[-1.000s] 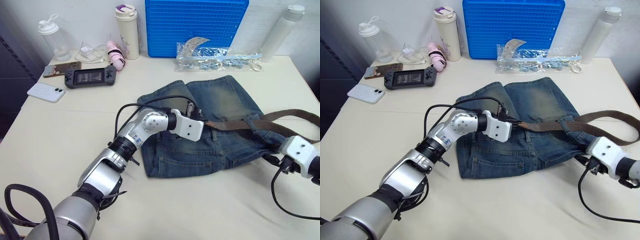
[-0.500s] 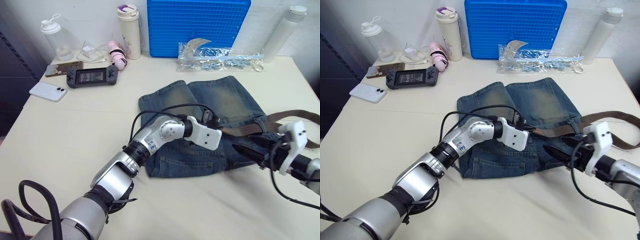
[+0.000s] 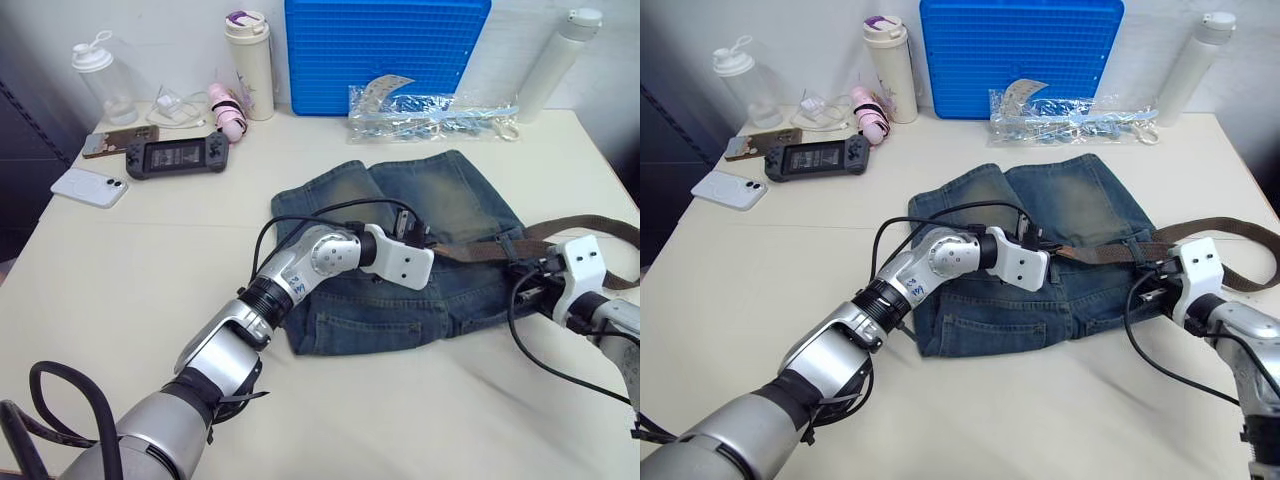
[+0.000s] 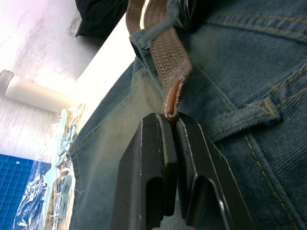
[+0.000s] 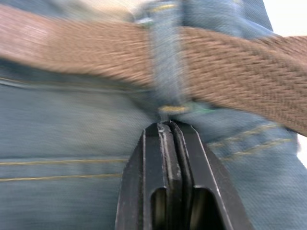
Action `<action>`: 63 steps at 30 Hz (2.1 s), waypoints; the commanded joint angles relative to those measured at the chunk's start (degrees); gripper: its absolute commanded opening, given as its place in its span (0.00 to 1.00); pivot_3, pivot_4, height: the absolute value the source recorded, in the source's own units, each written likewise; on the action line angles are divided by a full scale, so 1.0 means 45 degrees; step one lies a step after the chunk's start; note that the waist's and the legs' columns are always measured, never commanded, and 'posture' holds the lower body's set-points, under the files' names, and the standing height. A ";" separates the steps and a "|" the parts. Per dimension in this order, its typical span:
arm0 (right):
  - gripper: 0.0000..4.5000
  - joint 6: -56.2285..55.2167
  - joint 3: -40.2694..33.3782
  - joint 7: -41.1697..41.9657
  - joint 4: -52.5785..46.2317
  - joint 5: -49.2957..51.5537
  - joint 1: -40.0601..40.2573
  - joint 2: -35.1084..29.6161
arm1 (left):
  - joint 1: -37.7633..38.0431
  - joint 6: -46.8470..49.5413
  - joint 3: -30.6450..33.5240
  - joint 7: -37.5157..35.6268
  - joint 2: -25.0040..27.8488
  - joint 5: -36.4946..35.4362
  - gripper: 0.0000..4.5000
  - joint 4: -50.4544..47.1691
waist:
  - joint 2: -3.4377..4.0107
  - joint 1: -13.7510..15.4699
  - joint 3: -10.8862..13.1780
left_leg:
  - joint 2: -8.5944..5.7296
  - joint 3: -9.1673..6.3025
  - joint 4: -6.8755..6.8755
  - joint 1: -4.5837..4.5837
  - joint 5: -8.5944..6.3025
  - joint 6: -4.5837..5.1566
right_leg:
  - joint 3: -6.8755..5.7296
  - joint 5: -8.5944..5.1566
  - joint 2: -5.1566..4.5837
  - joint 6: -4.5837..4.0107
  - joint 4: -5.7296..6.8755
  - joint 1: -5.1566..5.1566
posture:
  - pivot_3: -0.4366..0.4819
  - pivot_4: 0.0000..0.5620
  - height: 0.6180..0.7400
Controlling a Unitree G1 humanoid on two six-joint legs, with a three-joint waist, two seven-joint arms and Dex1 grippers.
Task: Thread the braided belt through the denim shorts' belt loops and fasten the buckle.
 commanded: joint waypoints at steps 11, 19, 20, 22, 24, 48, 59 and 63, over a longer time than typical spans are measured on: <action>0.03 0.2280 -0.1678 -0.1675 0.0915 0.0734 -0.1143 0.1867 | 0.1576 0.0739 0.0445 -0.1052 0.1828 -0.0290 0.00 -0.3590 | -0.0061 0.0019 -0.0057 | -0.0003 -0.0016 0.0016 0.0009 0.0000 0.0000 | 0.0007 0.0000 -0.0004 0.0000 0.0011 0.0013 | 0.48 0.27 0.61; 0.08 0.5946 -0.4177 -0.1733 -0.4001 0.6654 0.0181 0.3170 | 0.1616 0.0945 0.0595 -0.0642 0.1675 -0.0305 0.00 -0.3743 | -0.0045 0.0002 -0.0065 | -0.0002 -0.0012 0.0001 0.0005 -0.0002 -0.0003 | 0.0010 0.0000 0.0001 -0.0001 0.0010 -0.0001 | 0.48 0.27 0.61; 0.15 0.6548 -0.4620 -0.2002 -0.4445 0.7854 0.0415 0.3426 | 0.1601 0.0921 0.0616 -0.0529 0.1603 -0.0294 0.00 -0.3738 | -0.0045 0.0052 -0.0065 | 0.0000 -0.0017 -0.0001 0.0004 -0.0002 -0.0003 | 0.0011 0.0000 0.0000 -0.0001 0.0010 -0.0002 | 0.48 0.27 0.61; 0.34 0.7139 -0.5009 -0.2908 -0.5163 1.0382 0.1011 0.3874 | 0.1601 0.0740 0.0669 -0.0274 0.1518 -0.0289 0.00 -0.3797 | -0.0045 0.0032 -0.0065 | 0.0004 -0.0053 0.0001 0.0001 -0.0003 -0.0005 | -0.0009 0.0000 0.0002 -0.0002 0.0021 0.0002 | 0.48 0.27 0.61; 0.56 0.7140 -0.4937 -0.4267 -0.5812 1.2768 0.1652 0.4480 | 0.1630 0.0460 0.0738 0.0022 0.1437 -0.0344 0.00 -0.3895 | -0.0045 0.0047 -0.0065 | -0.0011 -0.0050 0.0001 0.0001 -0.0004 -0.0004 | -0.0001 0.0000 -0.0013 -0.0002 0.0023 0.0001 | 0.48 0.27 0.61; 0.47 0.2645 -0.2607 -0.8247 -0.4188 1.5514 0.0392 0.6309 | 0.1787 -0.0365 0.0520 0.0139 0.1167 -0.0356 0.00 -0.3638 | -0.0040 -0.0012 -0.0068 | -0.0024 -0.0013 0.0002 0.0012 -0.0003 0.0007 | 0.0009 -0.0001 -0.0028 -0.0002 0.0074 -0.0023 | 0.48 0.27 0.61; 0.00 0.2441 -0.2828 -0.5328 -0.3358 1.2856 0.0396 0.4245 | 0.2848 0.3931 0.2235 -0.3985 0.1389 -0.5415 0.67 -0.5117 | -0.0030 -0.0064 -0.0073 | -0.0028 -0.0003 0.0003 0.0009 -0.0006 0.0016 | 0.0009 -0.0001 -0.0043 -0.0003 0.0077 -0.0029 | 0.48 0.27 0.61; 0.00 0.2200 -0.2634 -0.3947 -0.2590 1.1495 0.0212 0.3678 | 0.3374 0.7703 0.3065 -0.5382 0.2279 -0.7142 0.99 -0.6771 | -0.0030 -0.0195 -0.0074 | -0.0022 -0.0007 0.0001 0.0012 -0.0006 0.0016 | -0.0002 -0.0001 -0.0038 -0.0003 0.0080 -0.0029 | 0.48 0.27 0.61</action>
